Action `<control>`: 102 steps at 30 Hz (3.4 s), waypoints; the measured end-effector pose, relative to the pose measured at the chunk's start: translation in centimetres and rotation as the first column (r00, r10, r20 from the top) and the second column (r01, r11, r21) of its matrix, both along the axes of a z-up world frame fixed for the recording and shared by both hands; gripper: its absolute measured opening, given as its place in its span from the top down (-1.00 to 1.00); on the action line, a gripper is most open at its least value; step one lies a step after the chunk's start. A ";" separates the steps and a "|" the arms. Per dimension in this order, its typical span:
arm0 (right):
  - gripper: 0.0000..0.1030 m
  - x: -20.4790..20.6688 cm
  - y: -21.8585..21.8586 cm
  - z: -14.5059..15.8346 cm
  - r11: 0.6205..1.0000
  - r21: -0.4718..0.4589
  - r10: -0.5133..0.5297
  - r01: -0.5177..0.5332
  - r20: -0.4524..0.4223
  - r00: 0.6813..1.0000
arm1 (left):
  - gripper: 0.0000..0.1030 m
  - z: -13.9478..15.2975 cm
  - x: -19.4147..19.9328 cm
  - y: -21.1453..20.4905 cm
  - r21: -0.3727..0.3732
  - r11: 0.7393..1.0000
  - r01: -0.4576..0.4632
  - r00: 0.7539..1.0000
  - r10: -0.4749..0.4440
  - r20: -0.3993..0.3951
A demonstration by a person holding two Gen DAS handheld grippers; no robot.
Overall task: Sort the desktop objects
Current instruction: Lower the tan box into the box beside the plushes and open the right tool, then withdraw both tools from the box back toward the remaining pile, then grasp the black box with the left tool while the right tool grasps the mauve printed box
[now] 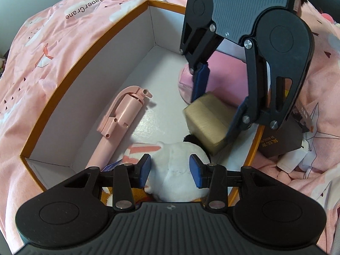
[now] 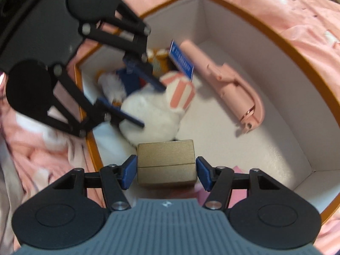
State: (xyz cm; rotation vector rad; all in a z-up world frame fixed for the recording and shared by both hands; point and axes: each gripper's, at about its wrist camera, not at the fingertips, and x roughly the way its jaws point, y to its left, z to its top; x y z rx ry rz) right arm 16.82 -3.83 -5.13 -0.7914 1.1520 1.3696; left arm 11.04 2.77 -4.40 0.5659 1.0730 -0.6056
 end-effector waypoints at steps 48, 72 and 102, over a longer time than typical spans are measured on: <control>0.46 -1.3 -4.4 5.8 0.940 0.271 -0.244 0.208 0.105 0.964 | 0.09 4.1 -2.9 0.3 -0.234 0.964 -0.124 0.970 0.167 0.177; 0.30 -14.0 -16.1 1.0 0.450 0.316 -0.865 0.835 -0.076 0.495 | 0.03 1.2 -9.1 -4.9 -0.406 0.795 -0.451 0.892 0.414 -0.182; 0.36 -16.6 -12.4 -1.1 0.620 0.306 -0.782 0.723 0.168 0.600 | -0.20 -3.0 -6.8 -3.5 -0.393 0.664 -0.636 0.771 0.569 -0.288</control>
